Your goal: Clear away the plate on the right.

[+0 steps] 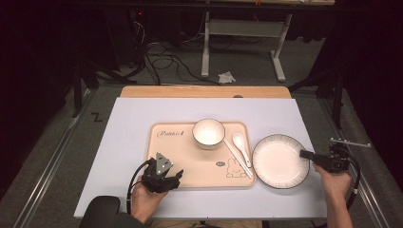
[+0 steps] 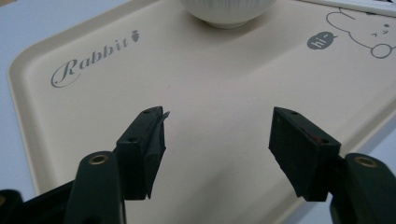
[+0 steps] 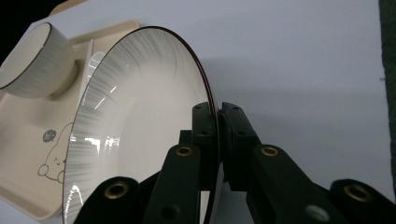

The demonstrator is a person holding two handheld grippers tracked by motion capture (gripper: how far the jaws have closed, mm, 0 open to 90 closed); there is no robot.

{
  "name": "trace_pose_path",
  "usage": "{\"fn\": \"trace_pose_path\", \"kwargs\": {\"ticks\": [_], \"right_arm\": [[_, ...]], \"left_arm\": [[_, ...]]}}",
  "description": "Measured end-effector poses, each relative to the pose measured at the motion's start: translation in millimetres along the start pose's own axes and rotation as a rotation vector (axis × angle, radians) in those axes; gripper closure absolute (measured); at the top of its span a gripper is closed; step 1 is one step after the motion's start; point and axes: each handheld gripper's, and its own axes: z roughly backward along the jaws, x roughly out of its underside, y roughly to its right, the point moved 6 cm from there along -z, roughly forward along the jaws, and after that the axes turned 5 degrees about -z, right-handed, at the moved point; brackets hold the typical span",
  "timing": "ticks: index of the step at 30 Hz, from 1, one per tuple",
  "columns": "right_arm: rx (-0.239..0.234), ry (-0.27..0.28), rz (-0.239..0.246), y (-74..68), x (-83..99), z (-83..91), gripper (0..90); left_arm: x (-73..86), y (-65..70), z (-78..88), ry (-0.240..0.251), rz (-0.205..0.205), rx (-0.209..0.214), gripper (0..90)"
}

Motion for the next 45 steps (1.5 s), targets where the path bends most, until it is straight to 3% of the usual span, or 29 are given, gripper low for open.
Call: {"fn": "trace_pose_path", "kwargs": {"ticks": [9, 13, 16, 24, 27, 31, 34, 40, 45], "right_arm": [[-0.013, 0.026, 0.019, -5.9, 0.1, 6.4, 85.9], [-0.073, 0.030, 0.005, -5.6, 2.6, 7.9, 85.3], [-0.081, 0.024, -0.002, -6.8, 4.0, 8.4, 85.4], [-0.099, 0.062, -0.002, -10.3, 7.1, 19.9, 85.5], [-0.105, 0.068, 0.002, -12.9, 9.0, 23.3, 85.4], [-0.108, 0.073, 0.010, -15.3, 10.5, 26.2, 85.4], [-0.116, 0.078, 0.008, -17.6, 11.1, 28.3, 85.4], [-0.142, 0.085, 0.018, -24.7, 11.9, 30.0, 85.4], [-0.161, 0.067, 0.052, -39.0, 12.1, 24.1, 85.3]], "left_arm": [[-5.4, 3.9, -0.4, 0.019, -0.026, 0.018, 36.4], [-7.3, 4.1, -1.6, 0.023, -0.020, 0.031, 36.6], [-8.2, 4.3, -1.3, 0.030, -0.015, 0.036, 37.9], [-11.6, 8.0, -11.2, 0.036, -0.013, 0.090, 36.6], [-14.3, 12.9, -10.4, 0.048, -0.056, 0.088, 36.1], [-16.9, 15.5, -10.9, 0.068, -0.073, 0.097, 36.5], [-17.3, 18.8, -14.4, 0.054, -0.075, 0.133, 39.2], [-18.8, 22.9, -17.6, 0.043, -0.063, 0.159, 38.2], [-19.2, 21.5, -17.8, 0.052, -0.052, 0.181, 39.7]]}}
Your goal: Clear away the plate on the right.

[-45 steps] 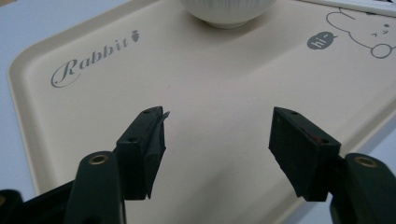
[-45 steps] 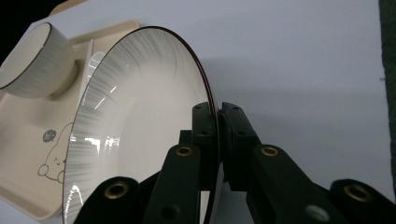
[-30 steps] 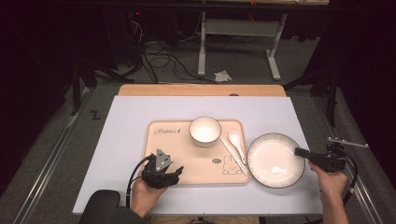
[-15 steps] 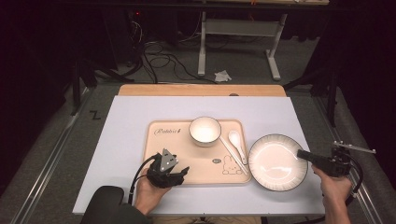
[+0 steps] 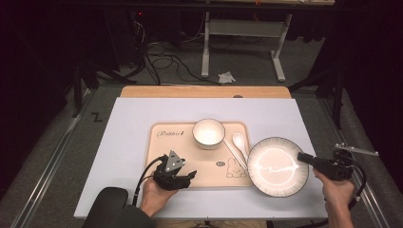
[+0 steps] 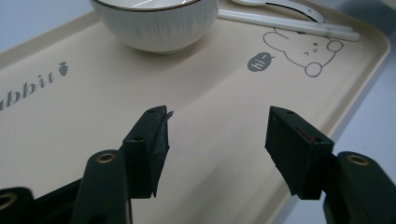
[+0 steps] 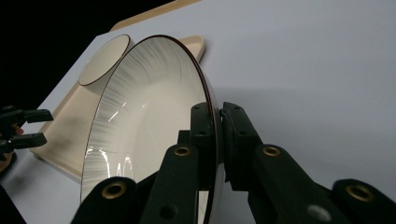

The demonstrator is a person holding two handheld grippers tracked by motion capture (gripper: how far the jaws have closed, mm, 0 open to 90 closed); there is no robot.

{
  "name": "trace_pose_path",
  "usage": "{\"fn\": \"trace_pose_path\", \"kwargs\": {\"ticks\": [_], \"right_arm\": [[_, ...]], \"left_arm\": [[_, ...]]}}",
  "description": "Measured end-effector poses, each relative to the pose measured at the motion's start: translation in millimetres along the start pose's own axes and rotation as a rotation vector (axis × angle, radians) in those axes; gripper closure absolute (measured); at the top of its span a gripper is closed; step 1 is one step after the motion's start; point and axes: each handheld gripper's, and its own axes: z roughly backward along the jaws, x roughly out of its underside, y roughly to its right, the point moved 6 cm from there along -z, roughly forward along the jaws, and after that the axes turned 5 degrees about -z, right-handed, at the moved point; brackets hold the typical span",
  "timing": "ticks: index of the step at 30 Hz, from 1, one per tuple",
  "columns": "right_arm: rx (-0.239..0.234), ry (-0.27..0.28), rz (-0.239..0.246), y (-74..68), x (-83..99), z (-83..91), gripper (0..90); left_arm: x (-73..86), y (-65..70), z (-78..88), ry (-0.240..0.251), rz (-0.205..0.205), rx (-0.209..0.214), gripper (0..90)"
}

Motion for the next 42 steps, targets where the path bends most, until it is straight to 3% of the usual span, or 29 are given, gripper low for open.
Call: {"fn": "trace_pose_path", "kwargs": {"ticks": [9, 17, 24, 34, 36, 42], "right_arm": [[-0.035, -0.051, 0.032, -16.6, -1.8, -17.7, 85.3], [-0.068, -0.083, 0.060, -26.2, -8.5, -36.3, 85.4], [-0.116, -0.139, 0.111, -42.4, -14.8, -59.4, 85.5], [-0.156, -0.178, 0.161, -62.6, -16.7, -83.9, 85.5], [-0.163, -0.190, 0.174, -68.4, -15.5, -88.7, 85.4], [-0.172, -0.191, 0.191, -79.7, -13.6, -93.0, 85.5]], "left_arm": [[-0.7, 5.5, 0.2, 0.006, 0.003, 0.000, 38.4], [-0.3, 11.9, 6.6, 0.010, 0.037, 0.030, 40.1], [0.4, 15.4, 10.1, 0.014, 0.075, 0.019, 34.5], [-3.1, 17.1, 11.8, 0.023, 0.101, 0.019, 37.6], [-8.1, 19.2, 12.5, 0.041, 0.111, 0.046, 38.6], [-13.1, 23.5, 7.2, 0.026, 0.112, 0.071, 39.8]]}}
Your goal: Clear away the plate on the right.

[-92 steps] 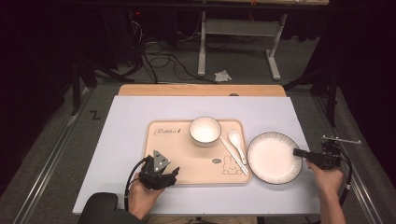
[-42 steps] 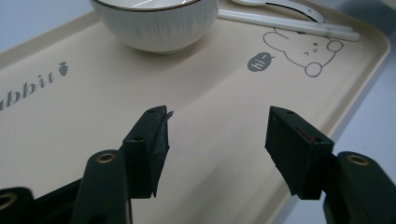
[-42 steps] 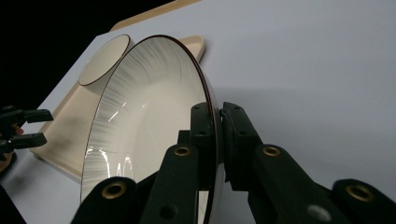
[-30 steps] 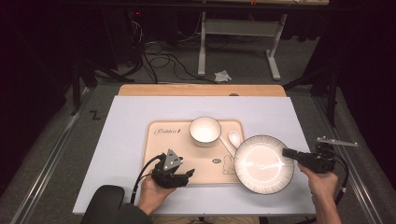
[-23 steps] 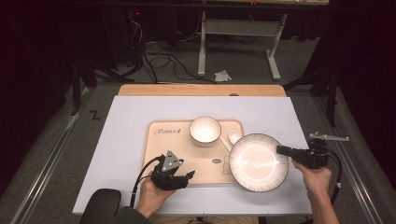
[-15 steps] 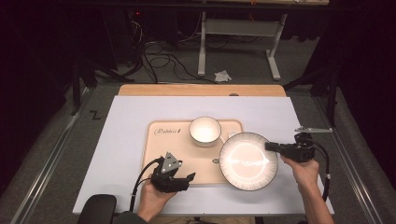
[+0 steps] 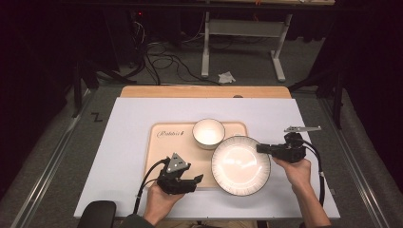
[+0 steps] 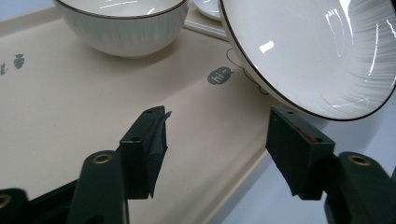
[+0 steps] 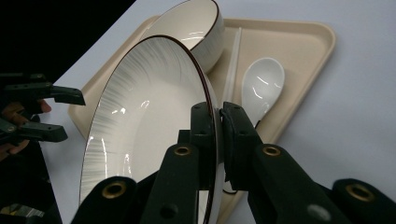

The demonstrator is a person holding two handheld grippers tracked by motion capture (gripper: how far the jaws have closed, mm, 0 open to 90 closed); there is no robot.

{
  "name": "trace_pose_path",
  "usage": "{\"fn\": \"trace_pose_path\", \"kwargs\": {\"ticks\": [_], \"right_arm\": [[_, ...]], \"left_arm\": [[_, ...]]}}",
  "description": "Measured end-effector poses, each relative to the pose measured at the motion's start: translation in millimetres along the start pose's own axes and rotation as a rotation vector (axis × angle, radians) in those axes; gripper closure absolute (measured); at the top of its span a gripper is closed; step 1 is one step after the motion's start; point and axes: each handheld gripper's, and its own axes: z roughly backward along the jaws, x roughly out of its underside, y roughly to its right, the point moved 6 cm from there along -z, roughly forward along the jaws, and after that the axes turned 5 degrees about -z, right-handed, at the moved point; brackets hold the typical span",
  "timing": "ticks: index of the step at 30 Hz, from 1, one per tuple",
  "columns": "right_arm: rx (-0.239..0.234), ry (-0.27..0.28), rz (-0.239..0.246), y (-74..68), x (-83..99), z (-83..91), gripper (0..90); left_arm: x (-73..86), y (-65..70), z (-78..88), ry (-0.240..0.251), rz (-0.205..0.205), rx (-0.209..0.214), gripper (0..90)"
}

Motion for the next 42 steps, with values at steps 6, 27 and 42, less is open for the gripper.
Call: {"fn": "trace_pose_path", "kwargs": {"ticks": [6, 27, 42], "right_arm": [[-0.010, -0.004, 0.025, -12.3, 0.6, -4.9, 85.6], [0.016, 0.010, 0.061, -38.9, 10.1, -4.8, 85.6], [0.064, 0.024, 0.070, -46.6, 18.3, 3.1, 85.3]], "left_arm": [[-7.5, 0.1, -4.5, 0.001, 0.012, 0.040, 41.1], [-20.0, 3.7, -32.8, -0.040, 0.061, 0.132, 50.9], [-29.3, 7.4, -39.4, -0.052, 0.097, 0.188, 67.9]]}}
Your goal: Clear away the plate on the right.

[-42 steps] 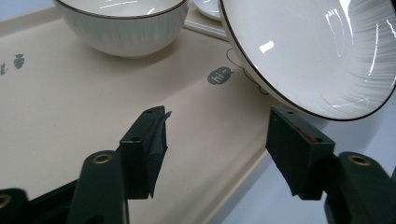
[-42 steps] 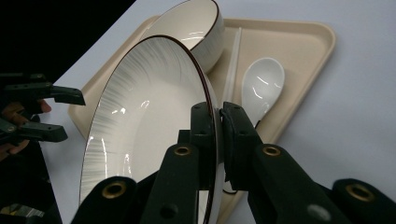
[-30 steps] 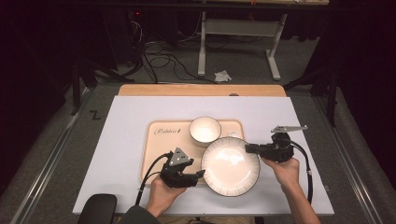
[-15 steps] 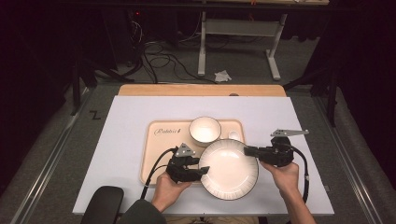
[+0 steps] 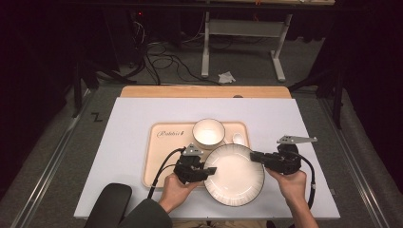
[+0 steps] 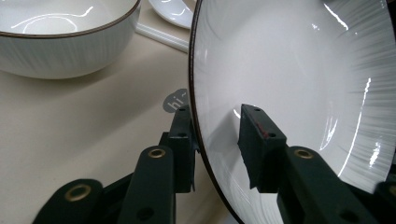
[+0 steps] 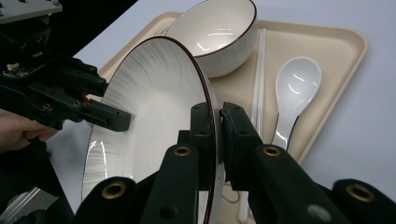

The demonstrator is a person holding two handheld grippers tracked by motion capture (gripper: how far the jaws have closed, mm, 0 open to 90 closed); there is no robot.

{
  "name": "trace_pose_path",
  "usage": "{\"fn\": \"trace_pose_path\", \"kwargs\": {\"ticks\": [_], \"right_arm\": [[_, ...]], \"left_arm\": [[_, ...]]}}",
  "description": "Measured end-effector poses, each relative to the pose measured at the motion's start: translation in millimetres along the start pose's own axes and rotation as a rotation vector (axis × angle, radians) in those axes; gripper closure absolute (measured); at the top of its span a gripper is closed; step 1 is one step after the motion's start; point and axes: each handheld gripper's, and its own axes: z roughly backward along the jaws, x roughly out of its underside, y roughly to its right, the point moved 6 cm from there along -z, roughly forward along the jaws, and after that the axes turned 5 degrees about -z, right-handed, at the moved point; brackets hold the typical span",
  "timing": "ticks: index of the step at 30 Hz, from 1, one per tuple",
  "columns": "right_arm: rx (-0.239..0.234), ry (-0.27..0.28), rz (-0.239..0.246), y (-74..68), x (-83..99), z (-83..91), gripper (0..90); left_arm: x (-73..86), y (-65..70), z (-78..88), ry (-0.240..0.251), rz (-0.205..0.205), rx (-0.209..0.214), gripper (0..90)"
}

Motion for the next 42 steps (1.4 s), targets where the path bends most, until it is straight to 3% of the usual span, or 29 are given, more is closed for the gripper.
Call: {"fn": "trace_pose_path", "kwargs": {"ticks": [7, 11, 18, 30, 35, 37, 38, 41, 42], "right_arm": [[-0.002, 0.009, 0.015, -0.8, 0.2, 0.4, 85.0], [-0.010, 0.010, 0.028, -2.4, -0.1, 0.6, 84.4], [-0.014, -0.001, 0.061, -9.1, -1.4, -3.2, 83.5], [-0.042, -0.016, 0.075, -13.0, -2.3, -8.5, 82.0], [-0.064, -0.056, 0.109, -20.5, -5.0, -17.2, 71.5], [-0.056, -0.061, 0.124, -22.9, -5.1, -17.8, 69.5], [-0.041, -0.077, 0.153, -26.0, -4.7, -19.2, 63.6], [-0.038, -0.079, 0.158, -26.6, -4.3, -20.0, 58.8], [-0.032, -0.078, 0.159, -25.0, -4.6, -19.3, 53.2]], "left_arm": [[-2.1, -4.8, 4.2, 0.010, 0.026, 0.014, 74.6], [-6.6, -8.8, 13.3, 0.056, 0.055, 0.032, 79.8], [-11.1, -12.1, 28.3, 0.121, 0.031, -0.002, 83.8], [-13.9, -11.6, 38.9, 0.136, 0.013, -0.038, 84.0], [-11.3, -13.7, 47.8, 0.129, 0.003, -0.084, 84.0], [-10.9, -14.2, 49.5, 0.130, 0.001, -0.093, 84.0], [-10.4, -15.7, 53.4, 0.136, 0.005, -0.101, 84.0], [-10.5, -17.2, 58.3, 0.149, 0.014, -0.102, 84.0], [-11.0, -18.6, 63.6, 0.162, 0.024, -0.107, 84.0]]}}
